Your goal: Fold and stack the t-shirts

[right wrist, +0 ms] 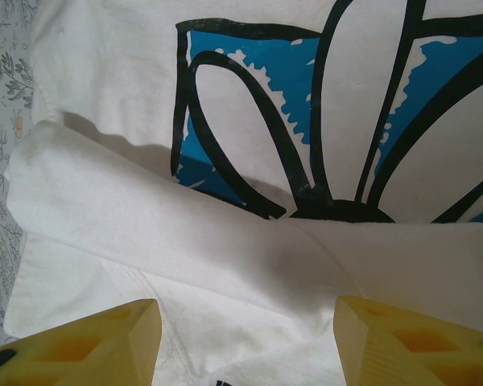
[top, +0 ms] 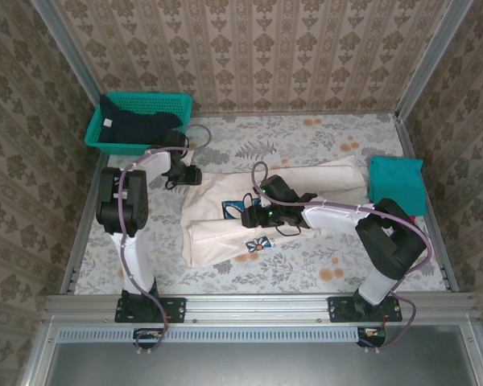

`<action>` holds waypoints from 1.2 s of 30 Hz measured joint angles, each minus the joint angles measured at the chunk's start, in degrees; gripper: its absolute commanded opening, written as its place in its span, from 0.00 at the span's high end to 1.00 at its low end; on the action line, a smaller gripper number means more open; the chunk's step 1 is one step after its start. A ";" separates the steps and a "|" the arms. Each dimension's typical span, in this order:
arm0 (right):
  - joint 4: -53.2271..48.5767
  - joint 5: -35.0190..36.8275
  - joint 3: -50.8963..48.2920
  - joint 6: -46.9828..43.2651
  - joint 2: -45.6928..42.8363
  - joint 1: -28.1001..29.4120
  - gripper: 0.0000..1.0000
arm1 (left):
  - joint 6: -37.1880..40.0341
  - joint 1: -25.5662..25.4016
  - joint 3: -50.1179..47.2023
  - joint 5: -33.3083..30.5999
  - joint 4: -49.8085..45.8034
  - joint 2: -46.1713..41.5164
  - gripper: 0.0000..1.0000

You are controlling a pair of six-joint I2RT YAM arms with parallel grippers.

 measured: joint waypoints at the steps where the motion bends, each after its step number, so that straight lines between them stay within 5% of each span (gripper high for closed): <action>1: 0.00 0.00 0.00 0.00 0.00 0.00 0.41 | -0.04 -0.02 0.66 -0.04 -0.57 0.44 0.59; 7: -0.02 0.26 -0.09 -0.02 -0.13 -0.28 0.41 | -0.46 0.55 2.86 -1.51 -3.04 1.95 0.92; 11: -0.92 1.22 -1.18 -0.28 -2.47 -1.60 0.41 | -0.61 0.74 2.64 -1.49 -2.78 1.75 1.00; 17: -3.32 4.50 -2.95 -1.03 -10.49 -10.62 0.41 | -0.39 0.37 -3.67 0.76 3.04 -2.19 1.00; 23: -7.96 10.47 -2.62 -2.67 -13.57 -26.88 0.41 | 0.02 -0.42 -9.60 2.99 8.44 -10.08 1.00; 28: -12.46 14.38 2.10 -3.61 -7.91 -38.07 0.40 | 0.00 -0.39 -12.20 4.28 12.83 -17.18 1.00; 36: -16.94 20.17 16.57 -5.42 7.17 -42.86 0.50 | 0.00 -0.42 -14.91 5.51 15.34 -20.48 1.00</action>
